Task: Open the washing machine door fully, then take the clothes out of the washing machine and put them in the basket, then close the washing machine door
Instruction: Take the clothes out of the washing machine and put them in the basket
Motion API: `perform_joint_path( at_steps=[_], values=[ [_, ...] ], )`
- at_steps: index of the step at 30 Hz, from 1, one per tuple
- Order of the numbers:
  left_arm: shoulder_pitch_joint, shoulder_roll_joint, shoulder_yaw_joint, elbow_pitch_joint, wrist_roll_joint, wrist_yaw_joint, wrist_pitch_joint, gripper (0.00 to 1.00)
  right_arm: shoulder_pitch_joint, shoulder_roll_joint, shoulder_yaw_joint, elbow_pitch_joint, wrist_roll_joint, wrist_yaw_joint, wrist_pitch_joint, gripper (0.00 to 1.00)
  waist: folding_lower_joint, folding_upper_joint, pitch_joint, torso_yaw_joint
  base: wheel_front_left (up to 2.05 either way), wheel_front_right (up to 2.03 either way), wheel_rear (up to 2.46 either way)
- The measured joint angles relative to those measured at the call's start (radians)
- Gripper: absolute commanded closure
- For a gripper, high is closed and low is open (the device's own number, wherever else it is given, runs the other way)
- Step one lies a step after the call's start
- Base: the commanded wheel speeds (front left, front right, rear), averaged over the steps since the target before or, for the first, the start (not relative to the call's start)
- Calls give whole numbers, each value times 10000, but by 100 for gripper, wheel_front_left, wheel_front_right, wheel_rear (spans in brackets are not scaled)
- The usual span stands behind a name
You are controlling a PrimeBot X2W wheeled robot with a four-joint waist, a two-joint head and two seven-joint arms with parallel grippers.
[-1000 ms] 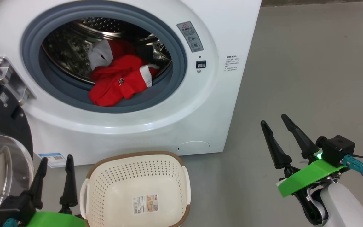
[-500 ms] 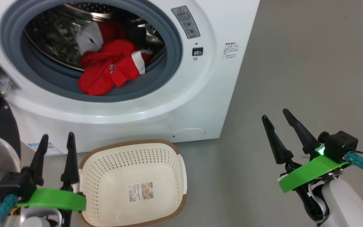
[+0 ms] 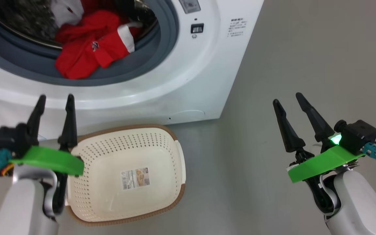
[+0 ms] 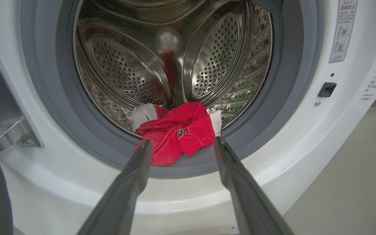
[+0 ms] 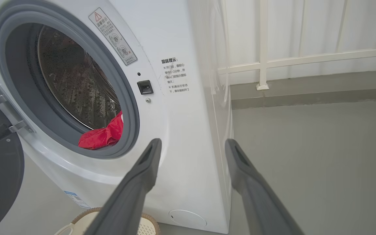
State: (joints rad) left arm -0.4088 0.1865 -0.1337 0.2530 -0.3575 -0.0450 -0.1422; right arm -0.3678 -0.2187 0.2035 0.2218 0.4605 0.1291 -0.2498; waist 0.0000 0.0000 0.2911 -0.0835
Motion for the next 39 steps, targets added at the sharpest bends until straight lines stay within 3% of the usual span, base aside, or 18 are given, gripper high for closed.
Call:
perform_joint_path(
  at_steps=[39],
  values=[
    [-7450,384,-608,6552,-151,-571,1574,0,-907,694,-416,-516,-278,0,-2,0,0,0,2644,-1466,0,0,0]
  ],
)
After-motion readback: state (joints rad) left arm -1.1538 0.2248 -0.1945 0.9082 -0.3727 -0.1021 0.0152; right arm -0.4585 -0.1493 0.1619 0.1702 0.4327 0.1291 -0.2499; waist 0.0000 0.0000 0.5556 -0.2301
